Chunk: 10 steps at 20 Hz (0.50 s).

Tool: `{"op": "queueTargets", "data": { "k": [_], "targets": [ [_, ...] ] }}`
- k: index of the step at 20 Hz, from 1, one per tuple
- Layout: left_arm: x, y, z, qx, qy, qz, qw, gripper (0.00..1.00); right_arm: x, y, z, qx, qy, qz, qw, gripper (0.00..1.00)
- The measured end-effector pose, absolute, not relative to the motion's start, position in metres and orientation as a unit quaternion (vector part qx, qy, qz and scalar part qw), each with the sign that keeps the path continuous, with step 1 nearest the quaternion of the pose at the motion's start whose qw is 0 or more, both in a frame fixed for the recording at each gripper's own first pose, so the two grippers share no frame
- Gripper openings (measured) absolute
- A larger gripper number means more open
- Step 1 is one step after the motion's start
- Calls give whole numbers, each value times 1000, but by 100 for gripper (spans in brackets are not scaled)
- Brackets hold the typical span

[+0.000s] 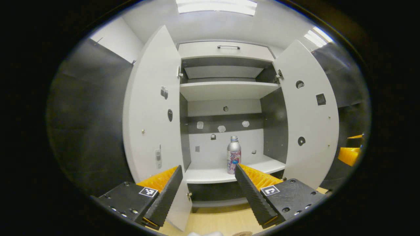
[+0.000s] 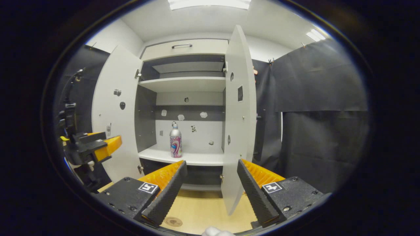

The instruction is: Grasp the bottle in the cabinet with the left hand and place it on the coaster, then close the right door with the right hand and the left door with the left hand.

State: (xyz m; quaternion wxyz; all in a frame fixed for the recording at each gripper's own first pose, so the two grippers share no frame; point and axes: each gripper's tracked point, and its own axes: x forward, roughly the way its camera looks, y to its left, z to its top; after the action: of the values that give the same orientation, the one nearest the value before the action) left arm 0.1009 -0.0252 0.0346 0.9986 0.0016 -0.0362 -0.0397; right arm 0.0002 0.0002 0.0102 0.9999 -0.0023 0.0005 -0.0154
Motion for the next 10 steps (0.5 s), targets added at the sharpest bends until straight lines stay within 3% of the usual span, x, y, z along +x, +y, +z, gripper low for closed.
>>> {"op": "queueTargets", "data": {
  "k": [10],
  "targets": [
    [278, -105, 28, -4, -36, -70, 997, 99, -3, -19, 13, 2, 21, -59, 998, 100]
  ]
}}
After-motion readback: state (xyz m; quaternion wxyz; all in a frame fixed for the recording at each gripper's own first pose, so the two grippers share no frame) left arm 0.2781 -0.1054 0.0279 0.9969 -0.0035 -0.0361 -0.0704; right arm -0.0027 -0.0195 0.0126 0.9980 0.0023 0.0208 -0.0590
